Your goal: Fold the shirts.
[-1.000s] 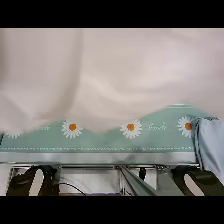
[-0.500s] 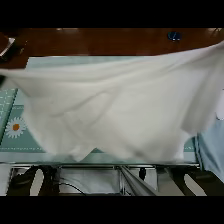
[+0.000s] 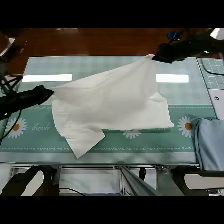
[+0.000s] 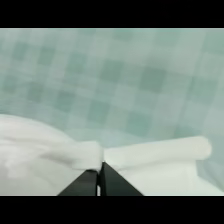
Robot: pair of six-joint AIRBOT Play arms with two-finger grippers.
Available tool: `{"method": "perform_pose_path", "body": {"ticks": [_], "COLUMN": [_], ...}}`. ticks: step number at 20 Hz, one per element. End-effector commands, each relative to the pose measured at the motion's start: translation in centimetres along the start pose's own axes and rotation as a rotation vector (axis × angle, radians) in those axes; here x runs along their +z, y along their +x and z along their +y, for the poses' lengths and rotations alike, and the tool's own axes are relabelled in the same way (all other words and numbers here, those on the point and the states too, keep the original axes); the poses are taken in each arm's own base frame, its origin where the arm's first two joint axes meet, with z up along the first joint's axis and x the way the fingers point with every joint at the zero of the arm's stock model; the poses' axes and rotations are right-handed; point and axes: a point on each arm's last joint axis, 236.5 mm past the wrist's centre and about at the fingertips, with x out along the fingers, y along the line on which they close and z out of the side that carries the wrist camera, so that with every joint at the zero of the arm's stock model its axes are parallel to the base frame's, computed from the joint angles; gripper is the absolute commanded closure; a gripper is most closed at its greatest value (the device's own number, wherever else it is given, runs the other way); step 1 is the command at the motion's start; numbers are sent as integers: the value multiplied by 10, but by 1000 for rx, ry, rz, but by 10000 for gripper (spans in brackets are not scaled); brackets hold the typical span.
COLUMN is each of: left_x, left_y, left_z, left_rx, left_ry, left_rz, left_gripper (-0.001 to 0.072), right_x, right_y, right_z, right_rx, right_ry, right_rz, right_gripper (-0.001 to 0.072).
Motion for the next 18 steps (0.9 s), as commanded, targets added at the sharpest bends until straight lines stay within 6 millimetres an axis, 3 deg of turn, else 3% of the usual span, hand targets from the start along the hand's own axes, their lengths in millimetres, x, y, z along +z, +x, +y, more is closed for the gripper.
{"method": "perform_pose_path", "body": {"ticks": [1, 2, 3, 4, 6, 9, 11, 12, 15, 17, 18], "left_x": [-7, -11, -16, -22, -27, -35, -57, -73, -127, -144, -146], "left_y": [52, 60, 65, 66, 50, 4, -22, -30, -43, -39, -34], "left_z": [33, 35, 34, 33, 41, 79, 107, 118, 146, 149, 140], "left_rx": [52, 45, 37, 28, 40, 128, 186, 197, 214, 182, 124], "left_ry": [-103, -126, -131, -118, -54, -55, -125, -171, -375, -500, -530], "left_rz": [67, 104, 151, 213, 332, 437, 470, 480, 500, 471, 451], "left_gripper": [660, 556, 235, 198, 198, 198, 198, 197, 198, 199, 199], "right_x": [13, 11, 8, 4, -5, -44, -65, -74, -130, -178, -198], "right_y": [63, 68, 69, 64, 34, -34, -71, -81, -80, -67, -59], "right_z": [-21, -22, -24, -32, -52, -105, -143, -153, -163, -155, -147], "right_rx": [78, 106, 127, 126, 115, -28, -160, -174, -203, -204, -182], "right_ry": [176, 195, 202, 215, 222, 161, 236, 293, 420, 452, 477], "right_rz": [36, 57, 80, 99, 141, 268, 242, 191, 106, 106, 99], "right_gripper": [594, 406, 296, 296, 296, 298, 301, 305, 306, 305, 305]}}
